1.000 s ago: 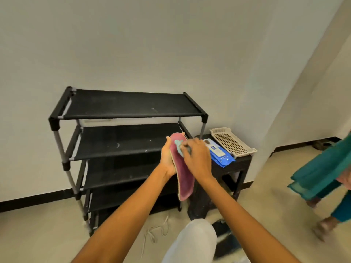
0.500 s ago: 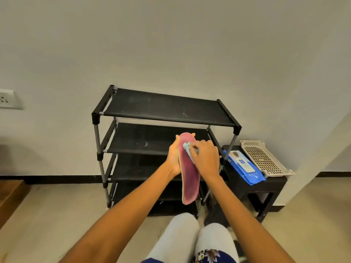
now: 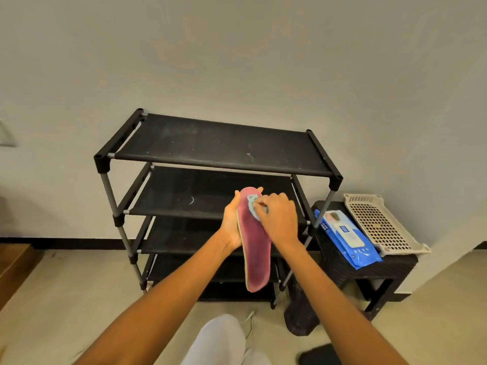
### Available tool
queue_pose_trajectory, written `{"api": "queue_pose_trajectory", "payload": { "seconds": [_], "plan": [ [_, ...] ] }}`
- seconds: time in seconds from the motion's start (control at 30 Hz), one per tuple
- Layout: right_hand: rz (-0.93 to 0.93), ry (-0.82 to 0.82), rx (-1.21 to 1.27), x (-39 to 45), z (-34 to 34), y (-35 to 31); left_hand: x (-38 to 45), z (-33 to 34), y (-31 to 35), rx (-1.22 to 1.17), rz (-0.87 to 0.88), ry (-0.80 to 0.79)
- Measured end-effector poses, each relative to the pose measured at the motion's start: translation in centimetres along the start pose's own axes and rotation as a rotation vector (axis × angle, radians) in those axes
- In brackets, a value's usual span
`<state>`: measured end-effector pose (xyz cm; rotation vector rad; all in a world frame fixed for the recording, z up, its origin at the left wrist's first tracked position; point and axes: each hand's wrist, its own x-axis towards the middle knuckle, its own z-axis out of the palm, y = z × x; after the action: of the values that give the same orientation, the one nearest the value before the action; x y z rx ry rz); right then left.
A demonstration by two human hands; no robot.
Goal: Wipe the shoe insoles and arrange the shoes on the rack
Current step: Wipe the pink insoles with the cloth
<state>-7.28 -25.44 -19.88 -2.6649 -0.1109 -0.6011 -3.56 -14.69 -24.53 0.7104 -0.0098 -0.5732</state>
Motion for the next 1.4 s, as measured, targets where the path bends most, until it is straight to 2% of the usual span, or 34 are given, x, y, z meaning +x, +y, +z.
{"api": "queue_pose_trajectory", "payload": {
  "seconds": [0.13, 0.23, 0.3, 0.37, 0.4, 0.47, 0.57, 0.63, 0.67, 0.8, 0.87, 1.03, 1.1, 1.2, 1.27, 1.4],
  "plan": [
    [-0.081, 0.006, 0.123, -3.5, 1.4, -1.6, 0.2, -0.7, 0.1, -0.052, 0.002, 0.056],
    [-0.202, -0.016, 0.093, -4.7, 1.1, -2.1, -0.6, -2.0, 0.4, -0.102, 0.028, 0.085],
    [-0.108, 0.060, 0.088, -3.5, 0.7, -1.7, -2.1, -1.6, 0.5, -0.088, 0.038, 0.045],
    [0.043, 0.068, 0.090, -2.6, -0.2, -1.8, -3.7, -0.2, 0.7, -0.052, 0.055, 0.024],
    [0.049, 0.065, 0.074, -2.5, -0.4, -2.3, -4.2, 0.4, 1.0, -0.031, 0.071, 0.023],
    [-0.032, 0.071, 0.070, -3.8, -0.8, -4.8, -5.6, 1.3, 1.9, -0.014, 0.106, 0.036],
    [-0.143, 0.105, 0.116, -7.0, -1.7, -8.2, -7.1, 1.5, 2.9, -0.111, 0.109, 0.035],
    [-0.227, 0.115, 0.004, -7.6, -2.7, -8.5, -8.0, 1.7, 3.2, -0.119, 0.115, 0.047],
    [-0.225, 0.124, -0.051, -7.1, -3.2, -8.1, -8.4, 2.0, 3.2, -0.099, 0.126, 0.040],
    [0.010, 0.186, -0.052, -5.4, -4.6, -7.1, -10.3, 3.9, 2.9, -0.028, 0.149, -0.014],
    [-0.012, 0.193, -0.064, -6.6, -4.3, -8.5, -10.9, 3.9, 3.1, -0.023, 0.153, -0.010],
    [-0.190, 0.117, 0.167, -10.7, -3.4, -10.9, -11.8, 1.8, 3.9, -0.138, 0.167, 0.010],
    [-0.099, 0.131, 0.285, -10.0, -2.7, -10.1, -12.2, 1.6, 4.3, -0.169, 0.185, 0.009],
    [0.113, 0.120, 0.599, -8.7, -2.0, -10.1, -13.0, 1.4, 5.3, -0.163, 0.203, 0.011],
    [0.138, 0.051, 0.690, -8.5, -1.9, -11.1, -13.3, 1.1, 5.9, -0.148, 0.224, 0.025],
    [0.195, 0.061, 0.641, -7.4, -0.7, -12.6, -13.6, 0.3, 6.8, -0.110, 0.202, 0.089]
  ]
}}
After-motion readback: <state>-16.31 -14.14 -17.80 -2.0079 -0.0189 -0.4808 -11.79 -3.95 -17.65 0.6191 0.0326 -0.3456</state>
